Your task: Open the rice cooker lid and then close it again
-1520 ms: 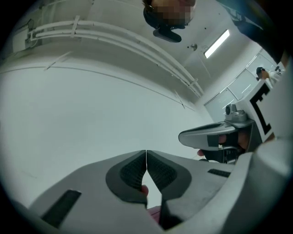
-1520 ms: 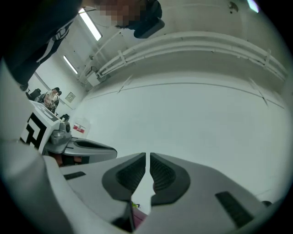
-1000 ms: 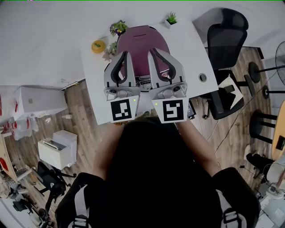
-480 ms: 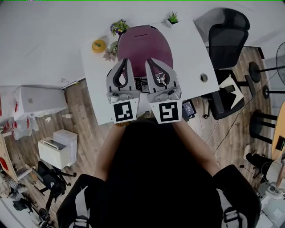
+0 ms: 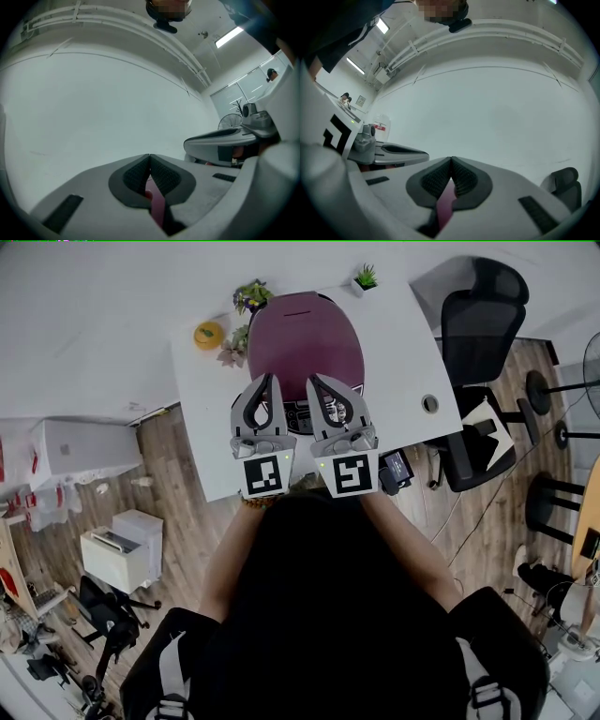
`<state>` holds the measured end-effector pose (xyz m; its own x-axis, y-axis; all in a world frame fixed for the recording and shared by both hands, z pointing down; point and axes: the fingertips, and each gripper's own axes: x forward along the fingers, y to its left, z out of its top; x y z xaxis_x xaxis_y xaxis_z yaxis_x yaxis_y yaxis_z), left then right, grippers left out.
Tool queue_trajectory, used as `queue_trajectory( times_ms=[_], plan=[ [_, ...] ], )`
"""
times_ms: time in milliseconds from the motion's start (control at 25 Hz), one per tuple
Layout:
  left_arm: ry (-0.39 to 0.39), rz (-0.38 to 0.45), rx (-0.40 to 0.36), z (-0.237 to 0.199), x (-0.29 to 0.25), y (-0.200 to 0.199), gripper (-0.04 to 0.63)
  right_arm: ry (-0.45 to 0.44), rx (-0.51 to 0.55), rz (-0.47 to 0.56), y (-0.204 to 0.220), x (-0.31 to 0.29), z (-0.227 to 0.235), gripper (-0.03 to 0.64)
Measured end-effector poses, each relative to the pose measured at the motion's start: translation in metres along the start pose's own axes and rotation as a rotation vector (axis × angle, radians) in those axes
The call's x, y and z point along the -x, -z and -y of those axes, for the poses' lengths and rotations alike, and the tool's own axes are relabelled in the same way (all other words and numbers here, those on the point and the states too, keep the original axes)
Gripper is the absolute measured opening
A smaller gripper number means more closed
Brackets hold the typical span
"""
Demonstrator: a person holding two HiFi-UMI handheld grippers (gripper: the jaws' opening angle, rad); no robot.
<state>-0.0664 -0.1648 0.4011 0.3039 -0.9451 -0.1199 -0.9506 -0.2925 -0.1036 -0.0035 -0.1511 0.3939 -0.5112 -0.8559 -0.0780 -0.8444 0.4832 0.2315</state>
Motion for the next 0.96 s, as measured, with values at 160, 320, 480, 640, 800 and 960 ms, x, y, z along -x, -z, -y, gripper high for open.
queue_trajectory(
  times_ms=[160,320,480,640,800,960],
  plan=[
    [0.016,-0.020,-0.008,0.005,0.002,0.008,0.025,-0.022,0.015,-0.042,0.014,-0.001,-0.004,0.028],
    [0.027,-0.033,-0.007,0.010,0.002,0.012,0.025,-0.036,0.002,-0.049,0.020,-0.002,-0.006,0.028],
    [0.047,-0.041,-0.010,0.015,-0.001,0.015,0.025,-0.040,-0.008,-0.068,0.027,-0.002,-0.007,0.028],
    [0.042,-0.058,-0.001,0.012,-0.002,0.021,0.025,-0.056,-0.015,-0.100,0.036,-0.005,-0.011,0.028],
    [0.044,-0.069,-0.009,0.014,-0.003,0.025,0.025,-0.072,-0.029,-0.106,0.040,-0.007,-0.014,0.028],
    [0.037,-0.074,-0.014,0.019,-0.004,0.025,0.025,-0.088,-0.038,-0.104,0.042,-0.005,-0.012,0.028]
  ],
)
